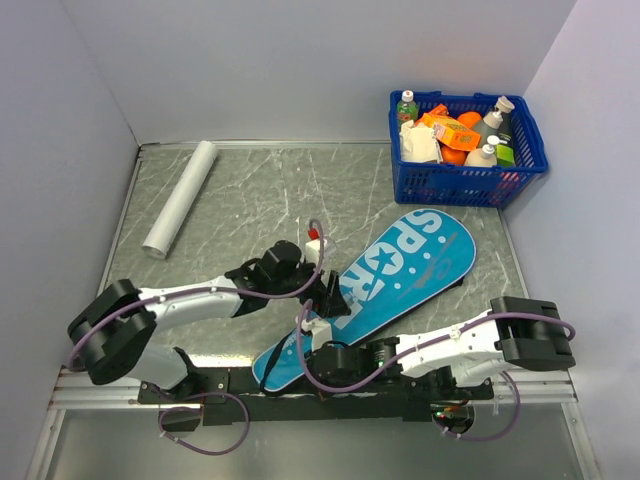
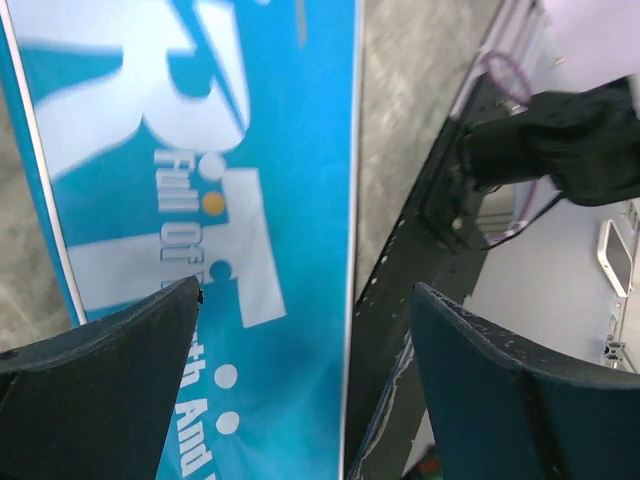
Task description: Pack up the badminton gear
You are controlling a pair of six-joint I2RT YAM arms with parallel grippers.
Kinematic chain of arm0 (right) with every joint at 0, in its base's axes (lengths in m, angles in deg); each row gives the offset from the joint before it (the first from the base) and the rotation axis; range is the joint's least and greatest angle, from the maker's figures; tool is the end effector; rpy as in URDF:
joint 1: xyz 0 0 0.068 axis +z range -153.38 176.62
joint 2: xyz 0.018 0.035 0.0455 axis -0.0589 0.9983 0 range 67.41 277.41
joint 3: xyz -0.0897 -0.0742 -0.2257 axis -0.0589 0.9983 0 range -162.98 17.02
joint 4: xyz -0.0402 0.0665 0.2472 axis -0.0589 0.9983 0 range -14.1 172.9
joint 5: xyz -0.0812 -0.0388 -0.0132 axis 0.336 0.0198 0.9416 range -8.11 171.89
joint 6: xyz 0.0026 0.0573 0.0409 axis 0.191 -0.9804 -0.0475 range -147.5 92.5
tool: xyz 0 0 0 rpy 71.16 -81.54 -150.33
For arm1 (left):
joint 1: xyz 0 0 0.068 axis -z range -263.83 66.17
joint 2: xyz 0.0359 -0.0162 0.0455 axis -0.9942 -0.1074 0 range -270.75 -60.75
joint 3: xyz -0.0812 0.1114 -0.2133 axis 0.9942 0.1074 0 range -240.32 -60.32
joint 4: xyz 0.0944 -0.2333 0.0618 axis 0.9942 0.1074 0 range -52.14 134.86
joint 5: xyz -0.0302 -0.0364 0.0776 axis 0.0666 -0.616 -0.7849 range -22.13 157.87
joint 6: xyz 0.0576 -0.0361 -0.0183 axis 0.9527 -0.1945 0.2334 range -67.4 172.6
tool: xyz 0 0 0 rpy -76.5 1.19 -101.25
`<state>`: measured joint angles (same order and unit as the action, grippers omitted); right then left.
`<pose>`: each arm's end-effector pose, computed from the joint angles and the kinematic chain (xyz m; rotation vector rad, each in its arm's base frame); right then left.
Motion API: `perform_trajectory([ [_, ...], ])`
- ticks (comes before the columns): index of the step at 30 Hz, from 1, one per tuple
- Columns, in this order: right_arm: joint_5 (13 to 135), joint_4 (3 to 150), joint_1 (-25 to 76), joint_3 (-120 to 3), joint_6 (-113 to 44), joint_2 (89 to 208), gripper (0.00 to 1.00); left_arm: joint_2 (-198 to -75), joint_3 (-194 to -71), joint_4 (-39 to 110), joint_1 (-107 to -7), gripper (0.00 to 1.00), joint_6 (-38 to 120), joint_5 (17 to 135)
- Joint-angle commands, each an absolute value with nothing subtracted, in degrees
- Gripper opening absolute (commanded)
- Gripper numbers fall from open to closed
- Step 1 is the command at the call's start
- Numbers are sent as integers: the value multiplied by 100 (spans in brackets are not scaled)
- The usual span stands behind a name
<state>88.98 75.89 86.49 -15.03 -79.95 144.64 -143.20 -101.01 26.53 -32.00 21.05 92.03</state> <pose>0.0079 0.2720 0.1291 -0.7744 2.4948 0.9673 0.1779 -0.2644 0.1750 0.6884 2.2342 -1.2541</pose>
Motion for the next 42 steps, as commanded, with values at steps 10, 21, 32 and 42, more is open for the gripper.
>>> perform_trajectory([
  [10,9006,7757,8671,-1664,-7883,14466,0,-15715,-11128,2238,-3233,84,2447,10101],
  [21,8497,7783,8715,-2411,-7277,15011,0,-17140,-11657,2476,-3048,70,2447,9714],
  [32,7697,8116,8899,-3894,-6433,15846,0,-17492,-11797,2388,-3039,62,2219,9652],
  [42,8039,8346,8952,-4854,-6318,16742,0,-17448,-11675,2169,-3039,60,2122,9775],
])
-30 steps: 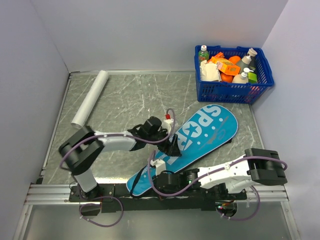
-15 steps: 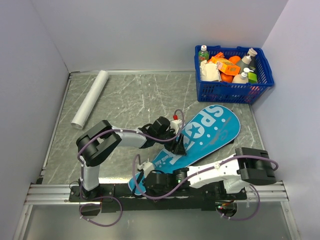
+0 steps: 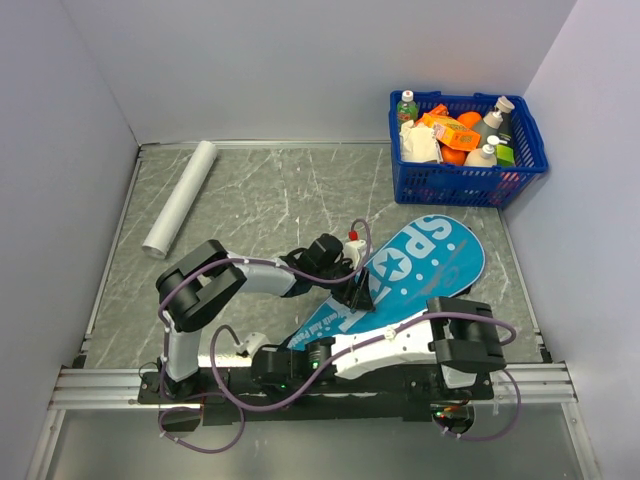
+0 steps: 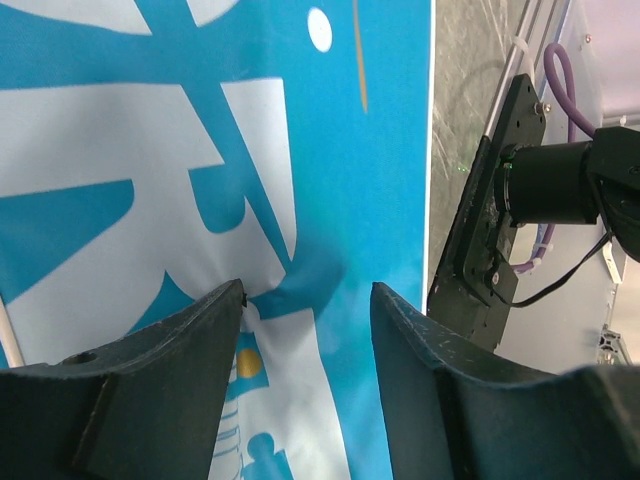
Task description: Pack up the badminton gear
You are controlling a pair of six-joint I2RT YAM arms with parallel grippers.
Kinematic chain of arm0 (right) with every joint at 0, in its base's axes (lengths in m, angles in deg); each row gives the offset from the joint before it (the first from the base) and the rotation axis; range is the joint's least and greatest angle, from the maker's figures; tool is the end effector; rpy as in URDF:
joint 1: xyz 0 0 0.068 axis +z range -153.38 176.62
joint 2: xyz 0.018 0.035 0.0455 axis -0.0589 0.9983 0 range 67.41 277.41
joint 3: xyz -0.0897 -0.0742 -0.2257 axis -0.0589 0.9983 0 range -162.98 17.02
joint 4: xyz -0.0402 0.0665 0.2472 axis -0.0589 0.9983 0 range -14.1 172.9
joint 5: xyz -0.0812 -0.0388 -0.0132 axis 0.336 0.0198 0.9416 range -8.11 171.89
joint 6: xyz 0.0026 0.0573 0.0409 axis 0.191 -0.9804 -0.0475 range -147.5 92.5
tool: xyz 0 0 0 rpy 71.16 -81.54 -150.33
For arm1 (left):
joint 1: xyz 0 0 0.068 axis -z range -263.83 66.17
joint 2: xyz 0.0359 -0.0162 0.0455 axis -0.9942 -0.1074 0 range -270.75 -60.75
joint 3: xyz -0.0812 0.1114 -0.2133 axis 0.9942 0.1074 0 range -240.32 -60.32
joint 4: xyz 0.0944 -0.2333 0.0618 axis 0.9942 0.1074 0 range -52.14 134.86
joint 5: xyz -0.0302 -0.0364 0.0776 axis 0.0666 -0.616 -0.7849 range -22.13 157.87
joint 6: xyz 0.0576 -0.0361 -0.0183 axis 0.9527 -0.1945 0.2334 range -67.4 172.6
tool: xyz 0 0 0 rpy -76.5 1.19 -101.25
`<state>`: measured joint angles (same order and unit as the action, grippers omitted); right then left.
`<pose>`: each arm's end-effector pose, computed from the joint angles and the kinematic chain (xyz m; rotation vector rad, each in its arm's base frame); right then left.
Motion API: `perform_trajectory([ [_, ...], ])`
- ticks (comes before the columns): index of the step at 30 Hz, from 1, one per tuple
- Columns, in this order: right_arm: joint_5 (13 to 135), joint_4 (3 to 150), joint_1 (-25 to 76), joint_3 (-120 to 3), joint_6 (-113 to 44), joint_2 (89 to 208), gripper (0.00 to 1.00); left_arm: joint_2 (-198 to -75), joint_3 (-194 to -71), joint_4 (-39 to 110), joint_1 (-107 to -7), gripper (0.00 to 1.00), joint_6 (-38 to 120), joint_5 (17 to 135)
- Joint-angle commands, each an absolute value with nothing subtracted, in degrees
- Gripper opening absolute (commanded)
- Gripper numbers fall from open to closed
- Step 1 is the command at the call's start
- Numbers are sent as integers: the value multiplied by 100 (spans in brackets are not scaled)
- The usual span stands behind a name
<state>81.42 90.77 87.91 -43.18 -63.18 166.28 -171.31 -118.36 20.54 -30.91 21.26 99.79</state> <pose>-0.0085 0.3627 0.1445 -1.2860 2.4307 0.8156 0.2178 -0.3386 0.1156 0.8099 2.3224 -1.3619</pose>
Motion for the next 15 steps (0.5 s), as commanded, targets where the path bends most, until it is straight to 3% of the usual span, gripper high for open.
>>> perform_trajectory([
  [1,8135,8328,8943,-4872,-6327,16743,0,-17456,-11674,2160,-3040,61,2113,9767],
  [4,8328,8328,8952,-4750,-6389,16603,1,-17439,-11648,2177,-3040,60,2122,9740],
  [5,8495,8328,8952,-4679,-6432,16533,6,-17422,-11648,2195,-3040,60,2131,9731],
  [6,8575,8311,8935,-4600,-6520,16349,23,-17404,-11639,2212,-3031,60,2148,9705],
  [9,8918,8337,8917,-4240,-6635,15954,54,-17325,-11622,2309,-3092,59,2201,9600],
  [11,9180,8521,8917,-4178,-6626,15638,62,-17290,-11613,2414,-3189,58,2227,9617],
  [15,9673,9048,8847,-4055,-6591,15022,70,-17080,-11692,2827,-3347,57,2577,9486],
])
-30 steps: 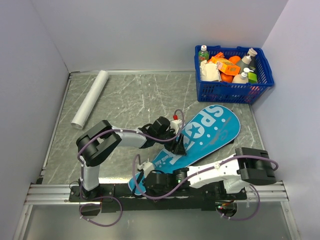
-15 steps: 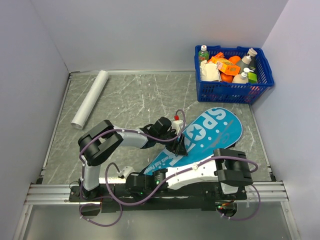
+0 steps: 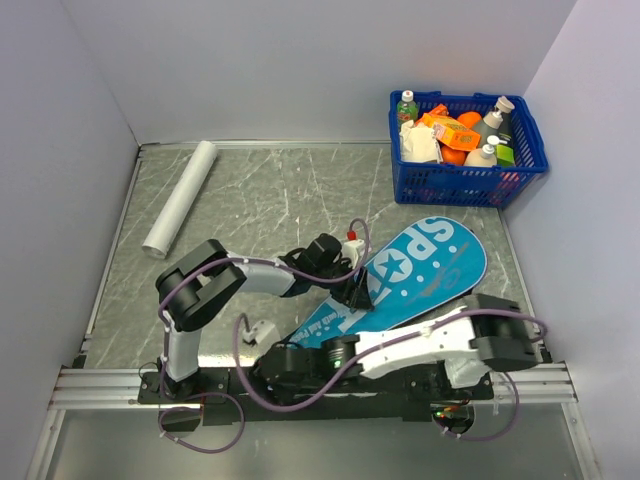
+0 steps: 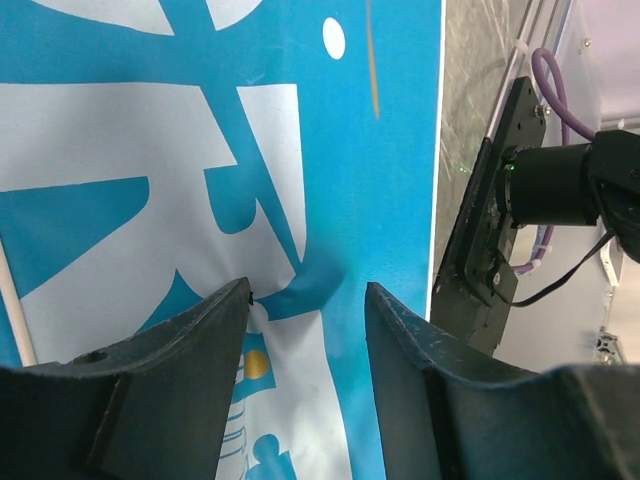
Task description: Pack up the badminton gear
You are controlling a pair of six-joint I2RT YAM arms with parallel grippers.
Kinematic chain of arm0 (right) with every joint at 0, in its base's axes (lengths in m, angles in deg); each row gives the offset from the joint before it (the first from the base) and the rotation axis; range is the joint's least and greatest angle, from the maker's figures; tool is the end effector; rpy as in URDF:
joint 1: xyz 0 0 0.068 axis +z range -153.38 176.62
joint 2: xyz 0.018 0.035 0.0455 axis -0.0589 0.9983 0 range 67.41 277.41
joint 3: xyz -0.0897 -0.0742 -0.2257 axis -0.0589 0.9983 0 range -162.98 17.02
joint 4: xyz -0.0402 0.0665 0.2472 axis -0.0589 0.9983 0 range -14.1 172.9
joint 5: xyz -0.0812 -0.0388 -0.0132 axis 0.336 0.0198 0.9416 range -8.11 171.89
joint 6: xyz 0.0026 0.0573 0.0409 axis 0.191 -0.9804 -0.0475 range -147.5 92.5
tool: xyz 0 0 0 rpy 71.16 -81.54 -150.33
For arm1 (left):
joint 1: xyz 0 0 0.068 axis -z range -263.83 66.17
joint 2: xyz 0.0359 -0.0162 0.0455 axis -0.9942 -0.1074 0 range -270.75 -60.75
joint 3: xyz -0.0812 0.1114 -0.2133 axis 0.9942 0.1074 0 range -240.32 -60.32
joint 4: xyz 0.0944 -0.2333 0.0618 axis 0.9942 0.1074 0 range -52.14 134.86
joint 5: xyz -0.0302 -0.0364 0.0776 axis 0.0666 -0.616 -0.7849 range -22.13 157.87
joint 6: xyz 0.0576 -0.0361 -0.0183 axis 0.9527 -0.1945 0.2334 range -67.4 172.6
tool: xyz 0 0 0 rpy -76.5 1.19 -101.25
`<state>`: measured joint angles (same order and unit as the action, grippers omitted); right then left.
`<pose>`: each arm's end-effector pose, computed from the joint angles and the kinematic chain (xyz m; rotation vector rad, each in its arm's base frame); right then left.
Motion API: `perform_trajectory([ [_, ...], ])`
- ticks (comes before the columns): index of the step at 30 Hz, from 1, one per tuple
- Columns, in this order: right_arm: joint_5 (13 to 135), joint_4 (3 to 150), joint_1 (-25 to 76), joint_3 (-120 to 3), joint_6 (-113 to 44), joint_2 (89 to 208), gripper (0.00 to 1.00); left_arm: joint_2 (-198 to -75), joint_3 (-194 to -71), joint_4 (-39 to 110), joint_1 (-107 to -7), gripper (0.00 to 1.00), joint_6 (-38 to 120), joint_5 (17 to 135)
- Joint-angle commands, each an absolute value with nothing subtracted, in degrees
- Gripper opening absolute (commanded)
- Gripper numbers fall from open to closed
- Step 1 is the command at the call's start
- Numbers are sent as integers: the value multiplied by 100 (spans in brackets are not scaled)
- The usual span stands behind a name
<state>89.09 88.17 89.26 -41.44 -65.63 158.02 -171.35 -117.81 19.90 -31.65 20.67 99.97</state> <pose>-0.0089 0.3536 0.1879 -1.1092 2.3007 0.9084 0.2211 -0.3347 0.1137 0.7849 2.3297 -1.3644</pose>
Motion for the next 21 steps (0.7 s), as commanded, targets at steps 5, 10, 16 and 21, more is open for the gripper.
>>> perform_trajectory([
  [5,10008,9977,8540,-3783,-6827,14039,71,-16798,-12026,3425,-3663,56,2930,9108],
  [10,10246,10805,8425,-3089,-7469,13255,72,-16323,-12192,3645,-4049,55,3009,8827],
  [16,9903,10833,8074,-1999,-8208,12674,72,-16103,-12798,4206,-4401,56,3150,8352],
  [21,9639,10324,7741,-1682,-8191,12814,72,-15850,-13046,4287,-4771,55,2975,8334],
])
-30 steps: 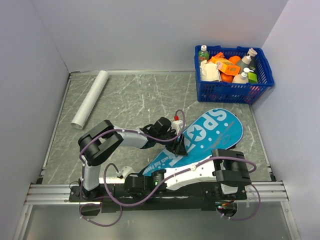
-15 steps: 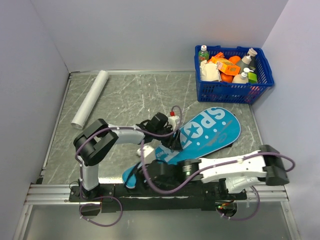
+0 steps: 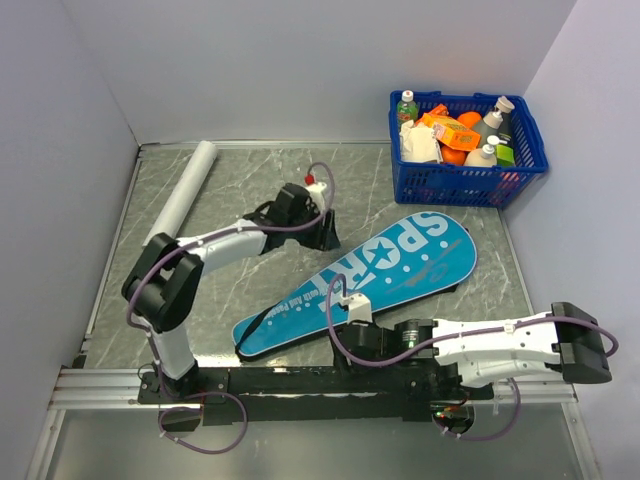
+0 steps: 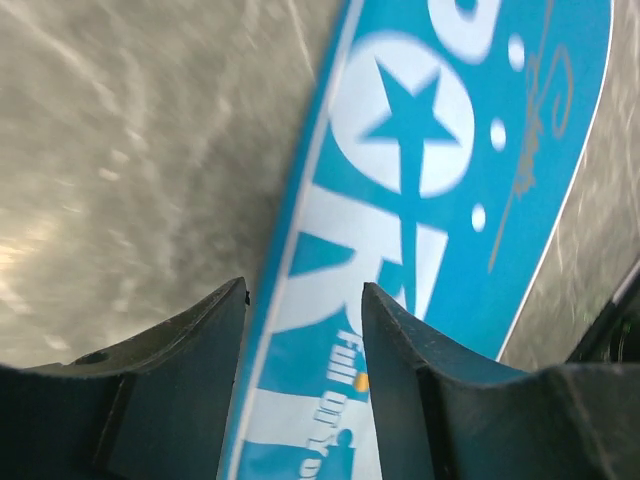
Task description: Pack up the badminton gear
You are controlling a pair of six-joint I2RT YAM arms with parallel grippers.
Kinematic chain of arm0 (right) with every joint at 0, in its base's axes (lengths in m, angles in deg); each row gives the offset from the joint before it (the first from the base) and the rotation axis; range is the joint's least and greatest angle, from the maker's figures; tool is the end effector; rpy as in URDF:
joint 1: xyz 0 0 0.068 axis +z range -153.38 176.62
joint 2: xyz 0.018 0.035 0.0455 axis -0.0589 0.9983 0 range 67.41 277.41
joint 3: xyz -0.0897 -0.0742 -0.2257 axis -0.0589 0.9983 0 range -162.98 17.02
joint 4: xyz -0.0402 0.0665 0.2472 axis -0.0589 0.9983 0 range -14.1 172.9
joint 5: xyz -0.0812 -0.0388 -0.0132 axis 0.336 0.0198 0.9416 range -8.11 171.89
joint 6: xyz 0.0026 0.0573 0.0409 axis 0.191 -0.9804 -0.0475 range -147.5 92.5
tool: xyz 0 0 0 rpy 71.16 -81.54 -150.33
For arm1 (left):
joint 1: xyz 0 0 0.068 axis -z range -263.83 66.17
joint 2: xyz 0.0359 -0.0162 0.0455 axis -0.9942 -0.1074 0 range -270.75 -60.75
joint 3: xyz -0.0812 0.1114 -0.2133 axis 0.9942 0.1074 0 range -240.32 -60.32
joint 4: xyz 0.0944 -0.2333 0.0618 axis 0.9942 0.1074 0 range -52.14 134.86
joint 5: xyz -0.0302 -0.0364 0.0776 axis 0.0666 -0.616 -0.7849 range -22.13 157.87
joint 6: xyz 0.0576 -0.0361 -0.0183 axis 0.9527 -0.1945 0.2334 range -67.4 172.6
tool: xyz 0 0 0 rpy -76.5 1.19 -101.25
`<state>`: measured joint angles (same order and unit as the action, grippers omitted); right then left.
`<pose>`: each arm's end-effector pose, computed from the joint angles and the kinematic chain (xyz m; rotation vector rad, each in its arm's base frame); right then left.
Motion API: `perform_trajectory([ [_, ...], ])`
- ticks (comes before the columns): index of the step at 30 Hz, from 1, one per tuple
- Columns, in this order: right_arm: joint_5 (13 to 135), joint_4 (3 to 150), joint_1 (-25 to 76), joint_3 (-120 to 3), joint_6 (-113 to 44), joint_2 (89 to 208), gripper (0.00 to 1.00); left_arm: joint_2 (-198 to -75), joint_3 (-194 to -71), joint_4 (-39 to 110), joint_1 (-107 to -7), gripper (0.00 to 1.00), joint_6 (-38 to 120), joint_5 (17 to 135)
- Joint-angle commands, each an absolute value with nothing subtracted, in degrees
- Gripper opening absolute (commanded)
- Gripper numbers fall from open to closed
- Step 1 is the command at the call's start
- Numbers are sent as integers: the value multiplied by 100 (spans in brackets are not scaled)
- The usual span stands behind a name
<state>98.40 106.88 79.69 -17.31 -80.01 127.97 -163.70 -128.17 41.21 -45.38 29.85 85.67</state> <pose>0.0422 0.2104 0.1644 -0.5798 2.5448 0.5674 0.3091 -0.2679 0.1813 0.4999 2.3165 -0.8993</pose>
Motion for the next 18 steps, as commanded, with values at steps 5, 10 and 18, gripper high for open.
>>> perform_trajectory([
  [5,9542,9885,7300,-1822,-7989,13664,72,-14997,-12677,4129,-4780,61,2361,8062],
  [10,9568,9550,6826,-2269,-7734,14448,72,-13890,-12107,4269,-4771,63,2183,7701],
  [18,9534,9269,5693,-3518,-7084,15863,73,-12501,-11360,4875,-4762,68,2175,7061],
])
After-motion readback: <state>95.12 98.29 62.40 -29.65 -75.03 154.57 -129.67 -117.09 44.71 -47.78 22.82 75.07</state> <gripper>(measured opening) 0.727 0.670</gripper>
